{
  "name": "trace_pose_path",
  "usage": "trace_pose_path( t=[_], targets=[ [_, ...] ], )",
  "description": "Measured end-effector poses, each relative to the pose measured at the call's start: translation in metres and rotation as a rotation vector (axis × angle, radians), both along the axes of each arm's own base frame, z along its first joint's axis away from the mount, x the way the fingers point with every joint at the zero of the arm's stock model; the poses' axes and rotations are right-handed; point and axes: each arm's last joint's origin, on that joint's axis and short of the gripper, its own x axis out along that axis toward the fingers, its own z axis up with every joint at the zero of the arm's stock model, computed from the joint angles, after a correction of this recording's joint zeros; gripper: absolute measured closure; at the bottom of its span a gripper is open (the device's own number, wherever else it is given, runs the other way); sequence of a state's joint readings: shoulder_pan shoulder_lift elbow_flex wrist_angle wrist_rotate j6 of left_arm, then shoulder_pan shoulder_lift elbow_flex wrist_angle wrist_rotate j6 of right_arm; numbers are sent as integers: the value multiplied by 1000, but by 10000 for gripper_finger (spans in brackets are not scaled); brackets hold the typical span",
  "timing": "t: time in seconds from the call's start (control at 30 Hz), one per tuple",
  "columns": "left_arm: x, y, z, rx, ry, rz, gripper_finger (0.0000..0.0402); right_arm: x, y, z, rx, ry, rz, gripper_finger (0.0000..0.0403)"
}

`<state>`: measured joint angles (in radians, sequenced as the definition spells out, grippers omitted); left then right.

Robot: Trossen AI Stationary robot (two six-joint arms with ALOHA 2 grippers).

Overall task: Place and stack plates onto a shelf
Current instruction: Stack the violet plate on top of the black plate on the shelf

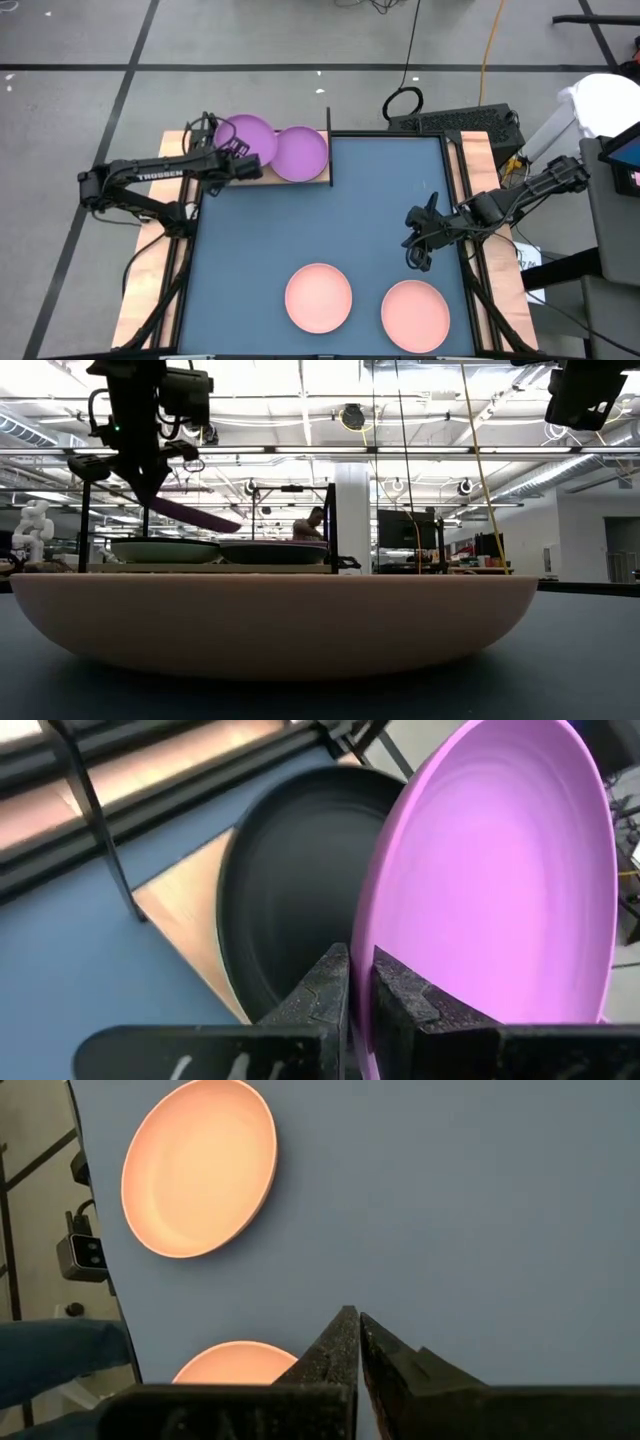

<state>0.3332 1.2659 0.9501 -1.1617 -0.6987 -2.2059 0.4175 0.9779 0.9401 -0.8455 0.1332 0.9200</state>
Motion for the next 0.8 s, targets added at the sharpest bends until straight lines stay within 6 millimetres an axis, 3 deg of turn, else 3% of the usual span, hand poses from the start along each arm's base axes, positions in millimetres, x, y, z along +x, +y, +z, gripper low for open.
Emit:
trace_pose_path(
  t=[0.57,0.8],
  targets=[
    [-8,5,0,-26,70,10,366,0,0,0,10,-1,-7,403],
    [-9,4,-1,-51,90,-12,301,0,0,0,10,-1,-6,403]
  ],
)
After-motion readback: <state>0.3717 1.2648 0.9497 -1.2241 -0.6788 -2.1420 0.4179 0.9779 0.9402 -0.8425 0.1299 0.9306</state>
